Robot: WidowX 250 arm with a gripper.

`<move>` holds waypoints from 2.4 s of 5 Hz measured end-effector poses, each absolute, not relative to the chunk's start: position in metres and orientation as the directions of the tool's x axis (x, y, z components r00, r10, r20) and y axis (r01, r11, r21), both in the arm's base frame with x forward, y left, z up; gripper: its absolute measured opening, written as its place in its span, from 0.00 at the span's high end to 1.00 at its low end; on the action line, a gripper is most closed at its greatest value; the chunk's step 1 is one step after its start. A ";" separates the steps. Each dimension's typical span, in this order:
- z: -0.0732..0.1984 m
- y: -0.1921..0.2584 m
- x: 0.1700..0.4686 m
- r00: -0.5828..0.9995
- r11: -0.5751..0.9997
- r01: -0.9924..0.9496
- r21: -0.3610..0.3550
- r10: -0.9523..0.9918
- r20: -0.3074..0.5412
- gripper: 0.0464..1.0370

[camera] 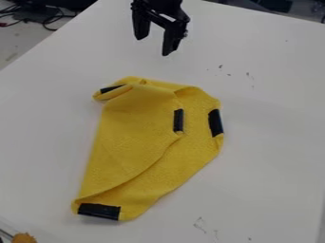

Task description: Unfold the cloth from top right to bottom left

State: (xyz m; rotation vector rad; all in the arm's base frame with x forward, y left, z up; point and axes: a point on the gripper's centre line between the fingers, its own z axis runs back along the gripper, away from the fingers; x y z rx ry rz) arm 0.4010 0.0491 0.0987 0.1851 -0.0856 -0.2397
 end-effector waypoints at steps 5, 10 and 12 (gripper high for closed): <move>0.059 -0.002 0.366 0.997 0.955 0.009 0.298 -0.029 0.065 0.04; 0.030 -0.029 0.331 0.968 0.973 -0.208 0.099 0.191 0.160 0.04; 0.015 -0.025 0.336 0.977 0.981 -0.179 0.081 0.167 0.131 0.06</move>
